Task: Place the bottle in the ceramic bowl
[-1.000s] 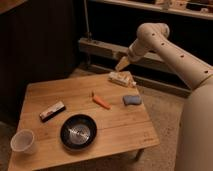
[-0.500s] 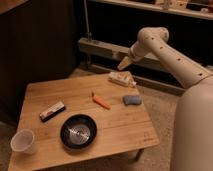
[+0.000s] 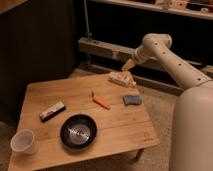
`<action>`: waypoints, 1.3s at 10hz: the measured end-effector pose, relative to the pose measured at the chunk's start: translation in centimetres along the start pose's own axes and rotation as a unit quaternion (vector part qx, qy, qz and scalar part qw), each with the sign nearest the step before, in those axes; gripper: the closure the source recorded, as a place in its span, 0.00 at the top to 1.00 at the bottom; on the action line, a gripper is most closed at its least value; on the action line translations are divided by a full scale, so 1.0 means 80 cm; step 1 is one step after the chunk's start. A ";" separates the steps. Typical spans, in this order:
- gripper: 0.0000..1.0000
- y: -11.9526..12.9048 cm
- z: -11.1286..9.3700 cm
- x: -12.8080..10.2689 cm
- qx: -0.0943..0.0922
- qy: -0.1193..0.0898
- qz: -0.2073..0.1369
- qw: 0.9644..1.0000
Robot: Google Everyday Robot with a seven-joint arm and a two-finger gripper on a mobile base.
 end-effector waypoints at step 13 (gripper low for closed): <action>0.80 0.001 0.134 -0.079 0.024 -0.013 -0.040 0.999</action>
